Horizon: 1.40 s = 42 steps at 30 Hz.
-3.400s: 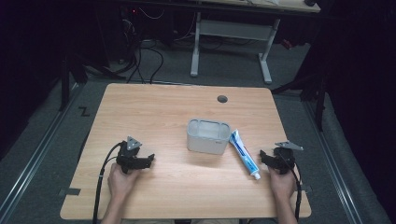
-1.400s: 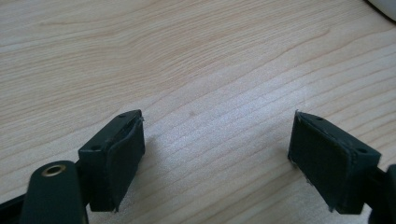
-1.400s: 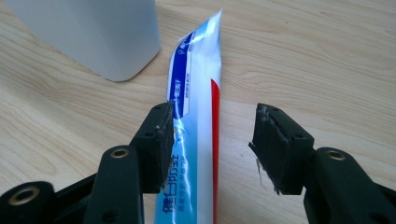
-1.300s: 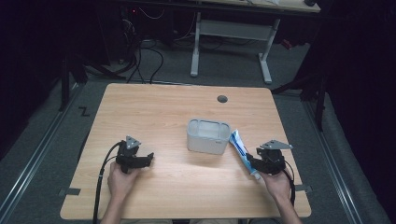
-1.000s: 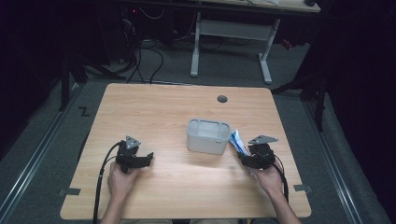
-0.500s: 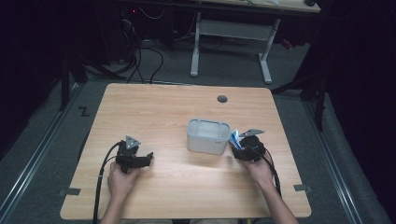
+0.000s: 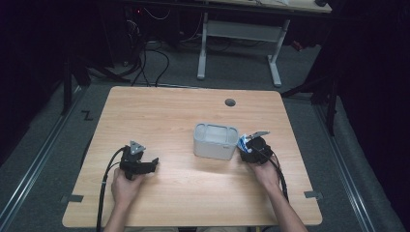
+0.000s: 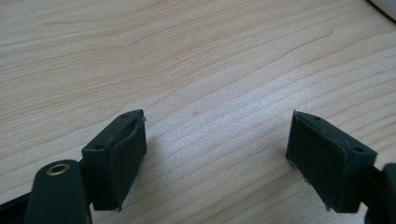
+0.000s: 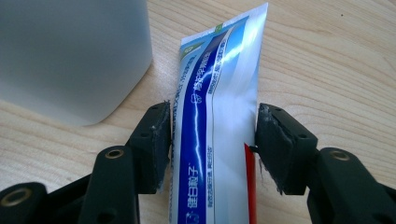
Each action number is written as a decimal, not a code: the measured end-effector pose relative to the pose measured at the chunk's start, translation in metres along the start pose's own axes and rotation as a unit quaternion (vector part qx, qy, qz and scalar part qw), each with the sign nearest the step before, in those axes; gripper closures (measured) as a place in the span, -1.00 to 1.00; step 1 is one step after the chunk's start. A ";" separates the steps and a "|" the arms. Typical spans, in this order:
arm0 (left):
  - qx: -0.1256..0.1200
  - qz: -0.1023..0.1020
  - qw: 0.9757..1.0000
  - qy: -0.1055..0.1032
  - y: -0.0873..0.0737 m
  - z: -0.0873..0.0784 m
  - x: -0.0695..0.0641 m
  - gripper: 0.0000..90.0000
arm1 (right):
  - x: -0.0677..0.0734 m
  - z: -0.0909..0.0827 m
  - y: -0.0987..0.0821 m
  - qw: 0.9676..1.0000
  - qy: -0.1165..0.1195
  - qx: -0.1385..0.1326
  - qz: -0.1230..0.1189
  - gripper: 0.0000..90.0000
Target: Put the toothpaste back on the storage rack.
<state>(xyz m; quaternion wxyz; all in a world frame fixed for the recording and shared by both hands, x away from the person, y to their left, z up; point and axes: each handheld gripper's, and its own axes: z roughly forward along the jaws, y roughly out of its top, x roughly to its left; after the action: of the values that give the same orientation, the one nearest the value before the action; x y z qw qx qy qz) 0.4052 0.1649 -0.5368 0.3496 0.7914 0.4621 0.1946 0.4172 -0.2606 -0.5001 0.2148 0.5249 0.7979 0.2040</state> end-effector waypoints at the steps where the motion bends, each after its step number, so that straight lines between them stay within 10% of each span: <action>1: 0.000 0.000 1.000 0.000 0.000 0.000 0.000 -0.55 | 0.000 0.001 0.000 1.000 -0.001 0.002 -0.001 0.04; 28: 0.000 -0.001 1.000 0.002 -0.001 -0.001 0.000 -0.54 | -0.013 0.008 0.003 0.998 0.042 0.036 0.009 0.11; 42: 0.000 -0.001 1.000 0.001 -0.001 -0.001 0.000 -0.54 | -0.027 0.005 -0.001 0.997 0.062 0.044 0.026 0.46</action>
<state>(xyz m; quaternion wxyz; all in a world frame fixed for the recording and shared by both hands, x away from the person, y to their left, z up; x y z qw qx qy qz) 0.4044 0.1655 -0.5367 0.3493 0.7906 0.4635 0.1952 0.4290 -0.2853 -0.5009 0.1366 0.5409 0.8038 0.2063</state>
